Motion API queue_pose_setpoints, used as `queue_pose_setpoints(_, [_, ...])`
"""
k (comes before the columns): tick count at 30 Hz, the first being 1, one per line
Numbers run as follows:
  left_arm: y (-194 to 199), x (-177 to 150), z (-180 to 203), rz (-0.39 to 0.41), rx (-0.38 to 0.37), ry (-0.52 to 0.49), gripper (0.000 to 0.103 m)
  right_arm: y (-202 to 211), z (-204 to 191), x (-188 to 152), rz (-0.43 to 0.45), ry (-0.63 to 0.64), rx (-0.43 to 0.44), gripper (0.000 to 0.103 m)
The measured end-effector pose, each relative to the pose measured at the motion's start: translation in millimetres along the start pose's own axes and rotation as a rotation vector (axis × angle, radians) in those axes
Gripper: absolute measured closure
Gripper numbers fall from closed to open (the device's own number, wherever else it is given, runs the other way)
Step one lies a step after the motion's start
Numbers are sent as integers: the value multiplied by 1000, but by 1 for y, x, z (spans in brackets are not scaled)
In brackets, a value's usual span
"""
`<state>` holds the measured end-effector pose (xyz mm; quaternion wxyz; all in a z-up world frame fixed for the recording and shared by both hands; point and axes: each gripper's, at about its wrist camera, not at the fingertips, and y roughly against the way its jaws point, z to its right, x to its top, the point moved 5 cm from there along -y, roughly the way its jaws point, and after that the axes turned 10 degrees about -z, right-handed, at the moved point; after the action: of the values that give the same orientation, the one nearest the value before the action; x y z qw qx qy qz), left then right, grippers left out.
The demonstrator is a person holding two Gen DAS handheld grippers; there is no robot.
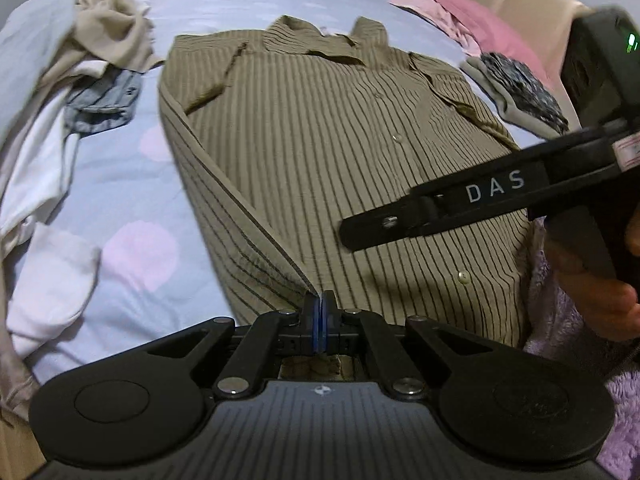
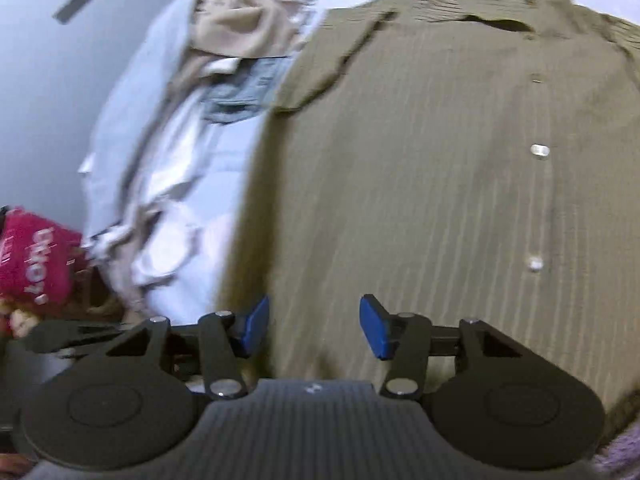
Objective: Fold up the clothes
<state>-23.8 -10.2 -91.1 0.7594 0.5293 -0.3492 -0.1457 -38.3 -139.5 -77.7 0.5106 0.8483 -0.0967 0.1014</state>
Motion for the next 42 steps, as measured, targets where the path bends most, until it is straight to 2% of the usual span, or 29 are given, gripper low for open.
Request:
queue_pose_setpoints(3, [-5, 1, 7, -12, 1, -24, 103, -7, -12, -1, -34, 16, 58, 49])
queue_pose_setpoints(6, [-8, 0, 11, -23, -1, -41, 103, -17, -19, -4, -69, 31, 63, 54])
queue_pose_setpoints(9, [-11, -2, 15, -31, 0, -61, 103, -28, -19, -7, -105, 30, 56, 64])
queue_pose_setpoints(12, [-11, -2, 17, -33, -3, -69, 103, -36, -14, -9, -135, 21, 56, 81])
queue_pose_setpoints(14, [-12, -2, 18, -35, -3, -71, 103, -40, -13, -7, -138, 16, 57, 98])
queue_pose_setpoints(19, [1, 2, 17, -49, -48, -83, 101, -28, -17, -3, -100, 38, 48, 101])
queue_pose_setpoints(21, [9, 6, 13, -70, -65, -94, 87, -17, -15, -1, -81, 42, 48, 101])
queue_pose_setpoints(25, [24, 23, -5, -110, -58, -121, 81, -2, -9, 2, -50, 31, 38, 101])
queue_pose_setpoints(29, [34, 57, -39, -142, -6, -116, 72, -2, -2, 2, -60, 10, 38, 101])
queue_pose_setpoints(32, [32, 90, -64, -165, 54, -122, 71, -3, -4, 2, -73, 19, 28, 101])
queue_pose_setpoints(37, [21, 146, -88, -132, 236, -270, 71, -7, -7, 1, -91, 67, -10, 101])
queue_pose_setpoints(42, [-6, 190, -96, -97, 398, -497, 71, -9, 5, 6, -123, 59, -9, 101])
